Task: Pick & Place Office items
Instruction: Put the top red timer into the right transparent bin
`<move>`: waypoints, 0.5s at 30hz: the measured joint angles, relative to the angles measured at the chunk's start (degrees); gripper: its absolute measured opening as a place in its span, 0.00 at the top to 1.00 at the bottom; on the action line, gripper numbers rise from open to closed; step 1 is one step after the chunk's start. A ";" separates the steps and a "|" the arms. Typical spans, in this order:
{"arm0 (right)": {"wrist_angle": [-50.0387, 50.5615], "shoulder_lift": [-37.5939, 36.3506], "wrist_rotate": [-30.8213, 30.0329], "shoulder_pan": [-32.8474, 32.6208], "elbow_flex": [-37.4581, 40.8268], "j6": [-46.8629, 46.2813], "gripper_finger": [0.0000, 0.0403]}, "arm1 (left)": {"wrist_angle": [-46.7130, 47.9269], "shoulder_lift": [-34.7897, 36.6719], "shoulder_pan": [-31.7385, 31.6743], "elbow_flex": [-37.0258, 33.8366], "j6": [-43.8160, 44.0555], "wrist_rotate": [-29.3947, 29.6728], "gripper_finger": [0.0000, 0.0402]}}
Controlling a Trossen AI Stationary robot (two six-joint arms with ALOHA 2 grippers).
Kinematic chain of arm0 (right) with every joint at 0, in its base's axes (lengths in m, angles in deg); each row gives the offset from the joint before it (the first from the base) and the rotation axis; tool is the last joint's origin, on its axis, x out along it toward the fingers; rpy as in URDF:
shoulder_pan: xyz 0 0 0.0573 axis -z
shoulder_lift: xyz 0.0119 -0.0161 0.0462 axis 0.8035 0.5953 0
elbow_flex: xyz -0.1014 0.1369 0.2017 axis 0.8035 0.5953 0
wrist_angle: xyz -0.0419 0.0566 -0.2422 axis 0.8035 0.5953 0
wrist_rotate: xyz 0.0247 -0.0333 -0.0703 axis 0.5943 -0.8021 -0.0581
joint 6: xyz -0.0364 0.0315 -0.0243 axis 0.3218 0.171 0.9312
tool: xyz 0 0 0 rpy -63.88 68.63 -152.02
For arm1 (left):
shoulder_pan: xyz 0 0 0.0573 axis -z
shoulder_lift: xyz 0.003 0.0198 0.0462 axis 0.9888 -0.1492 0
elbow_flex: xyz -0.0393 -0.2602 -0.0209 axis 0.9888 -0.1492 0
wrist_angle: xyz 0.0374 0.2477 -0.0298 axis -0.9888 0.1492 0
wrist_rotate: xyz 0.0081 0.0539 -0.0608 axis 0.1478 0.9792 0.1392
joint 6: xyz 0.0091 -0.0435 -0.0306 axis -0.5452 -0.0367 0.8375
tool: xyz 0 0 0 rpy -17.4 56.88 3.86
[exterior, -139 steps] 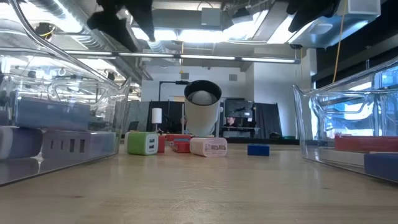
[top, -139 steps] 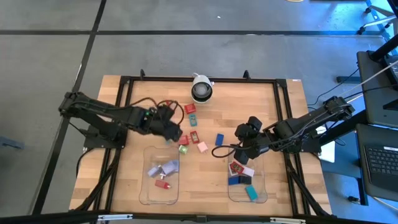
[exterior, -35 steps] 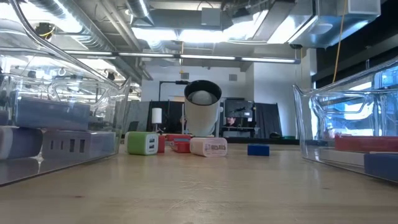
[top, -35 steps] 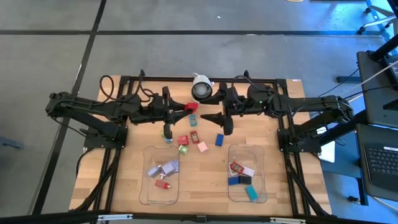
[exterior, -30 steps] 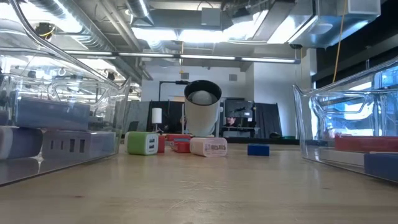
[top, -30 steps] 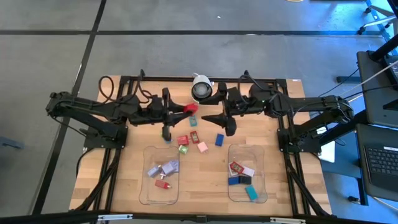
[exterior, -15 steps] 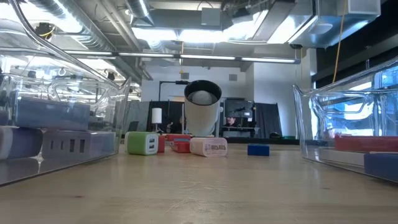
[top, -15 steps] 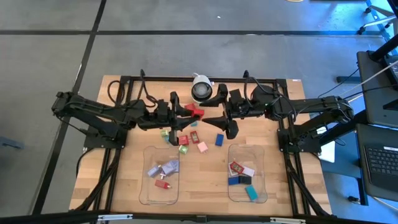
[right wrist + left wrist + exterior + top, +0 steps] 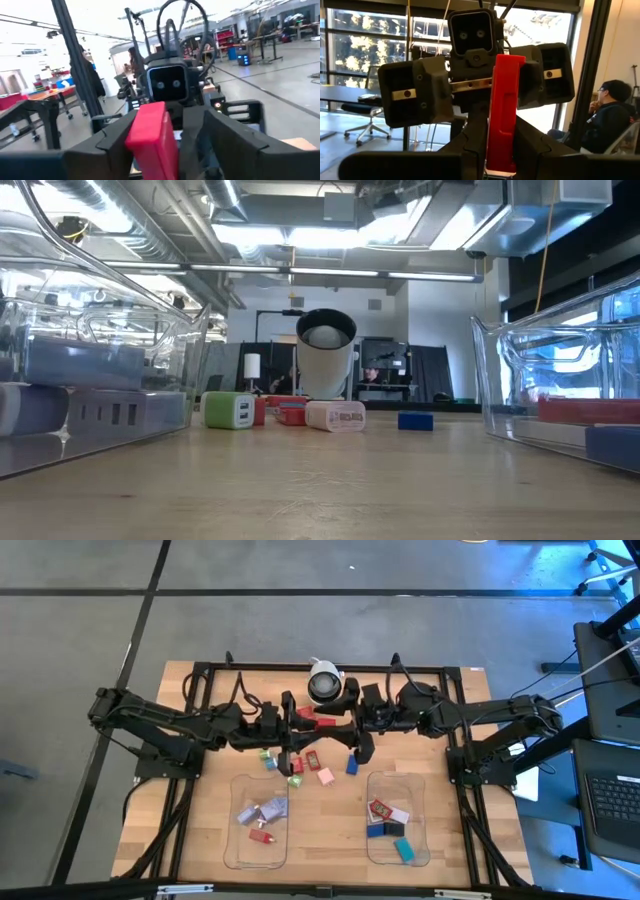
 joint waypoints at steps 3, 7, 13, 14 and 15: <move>-0.53 0.65 0.45 -0.02 -0.02 -1.08 0.50 | -0.05 0.00 0.00 0.00 0.55 0.03 0.84; -0.44 0.72 0.36 -0.01 0.00 -1.65 0.60 | -0.03 0.00 -0.07 0.00 0.62 0.23 0.84; -0.60 0.70 -0.70 0.00 0.00 -0.83 0.80 | 0.28 0.04 -0.07 0.00 1.90 1.14 0.84; -0.52 0.70 -0.89 0.02 0.00 -0.46 0.84 | 0.30 0.06 -0.07 0.00 2.17 1.71 0.84; -0.49 0.70 -0.89 0.07 0.00 -0.17 0.86 | 0.29 0.07 -0.07 0.00 2.38 2.24 0.83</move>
